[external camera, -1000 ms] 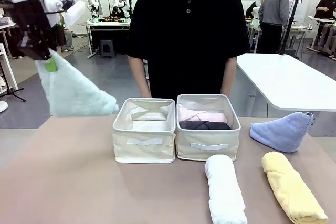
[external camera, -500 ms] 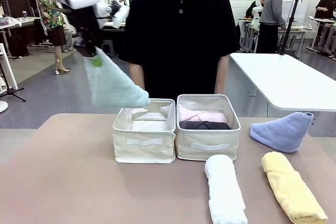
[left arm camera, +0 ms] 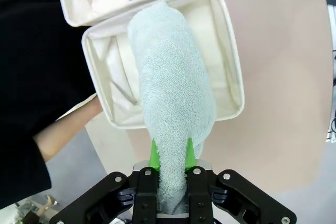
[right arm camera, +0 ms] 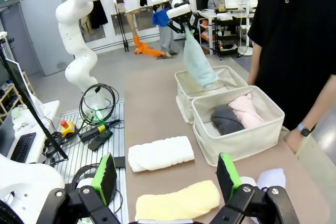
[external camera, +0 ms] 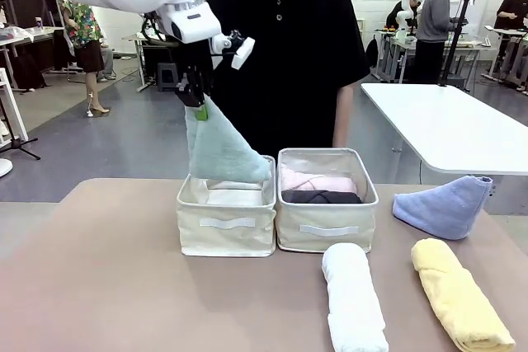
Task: Sort the towels based on their folding style.
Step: Pick up one triangle-folded towel and place it in the left Fabric basket.
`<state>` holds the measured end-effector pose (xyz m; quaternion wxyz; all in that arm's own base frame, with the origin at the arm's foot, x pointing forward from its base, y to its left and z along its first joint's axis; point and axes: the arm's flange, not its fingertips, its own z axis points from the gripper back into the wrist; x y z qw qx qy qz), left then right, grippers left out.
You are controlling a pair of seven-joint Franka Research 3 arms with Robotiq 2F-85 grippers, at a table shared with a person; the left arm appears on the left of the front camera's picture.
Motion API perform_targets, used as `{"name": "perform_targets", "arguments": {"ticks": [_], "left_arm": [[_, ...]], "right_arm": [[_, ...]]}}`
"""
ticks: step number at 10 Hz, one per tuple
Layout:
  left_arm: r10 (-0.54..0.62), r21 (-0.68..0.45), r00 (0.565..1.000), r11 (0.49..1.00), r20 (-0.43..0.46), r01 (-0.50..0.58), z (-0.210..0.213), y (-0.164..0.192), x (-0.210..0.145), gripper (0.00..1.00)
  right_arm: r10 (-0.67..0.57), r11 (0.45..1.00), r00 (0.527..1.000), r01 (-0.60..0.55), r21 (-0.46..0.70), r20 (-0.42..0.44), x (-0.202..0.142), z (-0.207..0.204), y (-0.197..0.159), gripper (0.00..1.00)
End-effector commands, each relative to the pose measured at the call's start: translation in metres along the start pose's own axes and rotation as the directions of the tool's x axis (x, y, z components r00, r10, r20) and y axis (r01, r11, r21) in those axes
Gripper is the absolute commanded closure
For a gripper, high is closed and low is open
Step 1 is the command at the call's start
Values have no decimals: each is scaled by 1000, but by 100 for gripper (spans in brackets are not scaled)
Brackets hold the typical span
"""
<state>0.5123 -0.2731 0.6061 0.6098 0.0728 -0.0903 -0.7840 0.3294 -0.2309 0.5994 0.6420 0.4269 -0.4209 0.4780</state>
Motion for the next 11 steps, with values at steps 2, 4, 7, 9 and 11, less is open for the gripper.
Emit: {"name": "perform_targets", "arguments": {"ticks": [2,4,7,9,11], "left_arm": [[14,-61,999,998,-37,-16,-25,8,-8,81],[-4,-115,1000,993,-14,2,-53,2,-10,81],[-19,-165,1000,986,1,19,-86,-3,-7,81],[-36,-192,999,981,17,39,-100,-5,-1,81],[-47,-218,999,975,14,49,-114,-7,4,81]], "right_arm": [[9,1000,1000,-9,7,7,0,1,0,0],[9,1000,1000,-9,7,7,0,1,0,0],[9,1000,1000,-9,7,7,0,1,0,0],[9,1000,1000,-9,7,7,0,1,0,0],[9,1000,1000,-9,7,7,0,1,0,0]]}}
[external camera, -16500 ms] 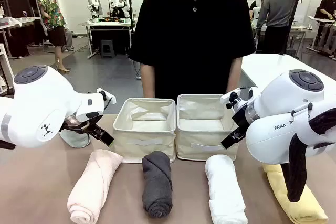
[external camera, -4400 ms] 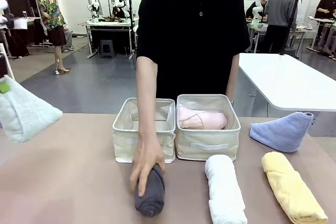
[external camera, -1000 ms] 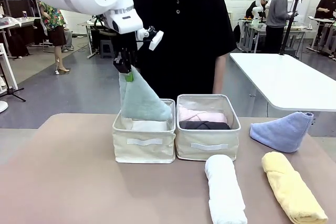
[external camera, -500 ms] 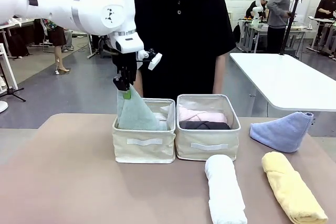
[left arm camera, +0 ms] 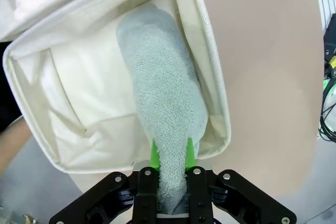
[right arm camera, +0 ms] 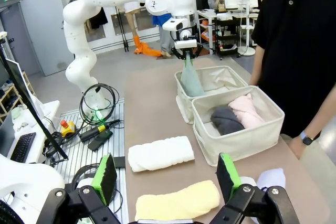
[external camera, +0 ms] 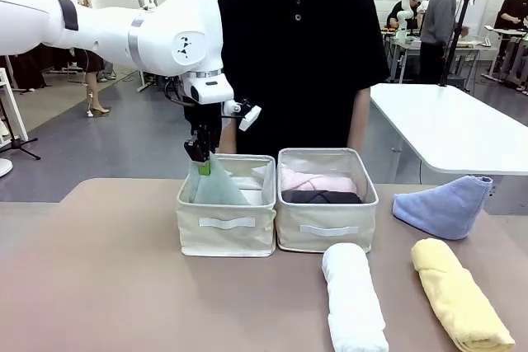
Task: Sort the towels based on their folding style.
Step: Pick up one triangle-folded towel and place it in the left Fabric basket.
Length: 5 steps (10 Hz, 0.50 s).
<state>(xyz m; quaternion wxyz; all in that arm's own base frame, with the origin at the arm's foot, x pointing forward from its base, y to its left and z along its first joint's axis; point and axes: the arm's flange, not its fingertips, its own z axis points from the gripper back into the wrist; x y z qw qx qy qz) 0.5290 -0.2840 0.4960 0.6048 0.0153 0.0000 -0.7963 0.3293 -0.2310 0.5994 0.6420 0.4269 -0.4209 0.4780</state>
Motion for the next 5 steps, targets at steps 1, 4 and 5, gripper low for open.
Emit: {"name": "perform_targets", "arguments": {"ticks": [1,4,5], "left_arm": [[-21,-29,1000,999,20,22,-14,0,-1,81],[35,-48,999,998,-16,-35,-43,-2,5,81],[46,-46,998,998,-45,-48,-52,-4,7,81]], "right_arm": [[9,1000,1000,-9,7,6,0,1,0,0],[9,1000,1000,-9,7,6,0,1,0,0],[9,1000,1000,-9,7,6,0,1,0,0]]}}
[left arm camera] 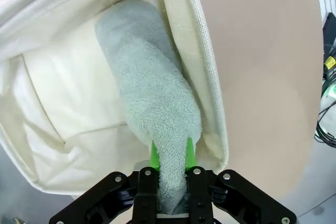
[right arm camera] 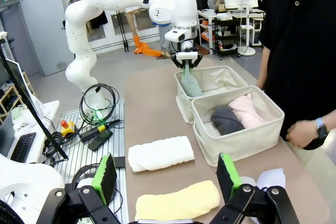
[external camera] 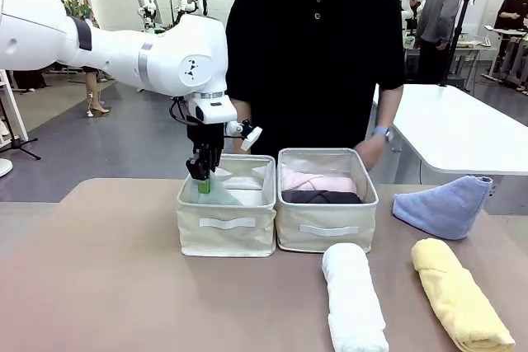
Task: Sort the towels based on their folding style.
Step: Pick up one triangle-folded towel and place it in the left Fabric basket.
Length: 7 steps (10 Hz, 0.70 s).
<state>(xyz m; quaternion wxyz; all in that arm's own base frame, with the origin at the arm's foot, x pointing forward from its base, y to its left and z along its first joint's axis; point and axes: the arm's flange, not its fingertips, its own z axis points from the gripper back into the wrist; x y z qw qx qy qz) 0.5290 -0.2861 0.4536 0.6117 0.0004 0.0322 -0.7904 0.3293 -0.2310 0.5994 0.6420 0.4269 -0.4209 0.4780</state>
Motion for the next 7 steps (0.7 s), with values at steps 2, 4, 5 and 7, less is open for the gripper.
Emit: {"name": "perform_targets", "arguments": {"ticks": [2,4,5,7], "left_arm": [[49,26,998,999,-36,-48,-19,-5,5,81],[20,49,999,999,-27,-19,-16,-9,6,26],[18,59,999,998,-33,-16,-14,-11,7,23],[14,60,999,998,-45,-12,-13,-12,7,0]], "right_arm": [[9,1000,1000,-9,7,6,0,1,0,0],[9,1000,1000,-9,7,6,0,1,0,0],[9,1000,1000,-9,7,6,0,1,0,0],[9,1000,1000,-9,7,6,0,1,0,0]]}}
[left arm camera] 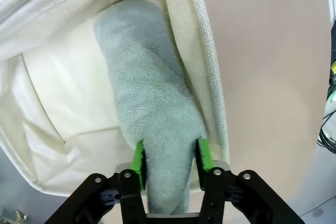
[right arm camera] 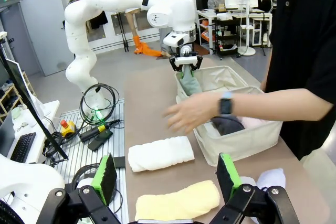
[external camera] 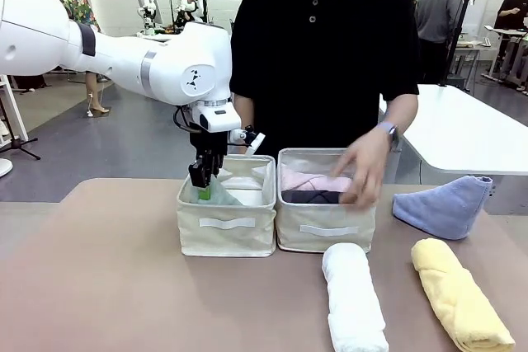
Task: Sort the towels based on their folding style.
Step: Pick up one triangle-folded towel and place it in the left Fabric basket.
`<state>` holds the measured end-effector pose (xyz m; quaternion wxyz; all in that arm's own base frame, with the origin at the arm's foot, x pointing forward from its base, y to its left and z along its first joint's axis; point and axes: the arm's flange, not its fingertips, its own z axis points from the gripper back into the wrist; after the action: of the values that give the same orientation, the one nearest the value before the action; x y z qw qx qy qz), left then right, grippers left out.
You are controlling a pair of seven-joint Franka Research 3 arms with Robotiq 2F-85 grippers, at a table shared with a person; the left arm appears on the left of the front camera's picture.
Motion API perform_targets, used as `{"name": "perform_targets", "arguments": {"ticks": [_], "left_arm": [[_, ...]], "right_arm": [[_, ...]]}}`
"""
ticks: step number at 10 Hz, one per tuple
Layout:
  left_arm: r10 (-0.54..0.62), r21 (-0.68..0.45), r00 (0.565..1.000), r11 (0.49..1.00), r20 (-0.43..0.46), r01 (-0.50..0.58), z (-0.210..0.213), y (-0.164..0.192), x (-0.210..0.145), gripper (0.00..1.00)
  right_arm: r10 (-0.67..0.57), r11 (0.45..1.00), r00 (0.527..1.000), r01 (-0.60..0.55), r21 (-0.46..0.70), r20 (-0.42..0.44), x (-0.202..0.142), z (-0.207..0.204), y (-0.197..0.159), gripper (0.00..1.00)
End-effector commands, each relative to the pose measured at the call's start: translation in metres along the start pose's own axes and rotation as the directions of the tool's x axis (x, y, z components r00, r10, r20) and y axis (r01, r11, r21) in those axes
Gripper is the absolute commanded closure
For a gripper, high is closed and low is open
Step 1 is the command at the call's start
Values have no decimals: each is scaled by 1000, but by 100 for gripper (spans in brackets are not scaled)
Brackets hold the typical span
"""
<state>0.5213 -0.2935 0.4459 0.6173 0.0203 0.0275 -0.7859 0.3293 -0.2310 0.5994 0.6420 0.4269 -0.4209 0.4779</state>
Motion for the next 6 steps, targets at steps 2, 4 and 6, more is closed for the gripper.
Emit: {"name": "perform_targets", "arguments": {"ticks": [2,4,6], "left_arm": [[-4,27,1000,1000,-21,4,-5,-6,-4,1],[-1,21,1000,1000,-24,2,-5,-6,-4,0],[0,16,1000,1000,-27,0,-4,-6,-4,0]], "right_arm": [[9,1000,1000,-9,7,6,0,1,0,0],[9,1000,1000,-9,7,6,0,1,0,0],[9,1000,1000,-9,7,6,0,1,0,0]]}}
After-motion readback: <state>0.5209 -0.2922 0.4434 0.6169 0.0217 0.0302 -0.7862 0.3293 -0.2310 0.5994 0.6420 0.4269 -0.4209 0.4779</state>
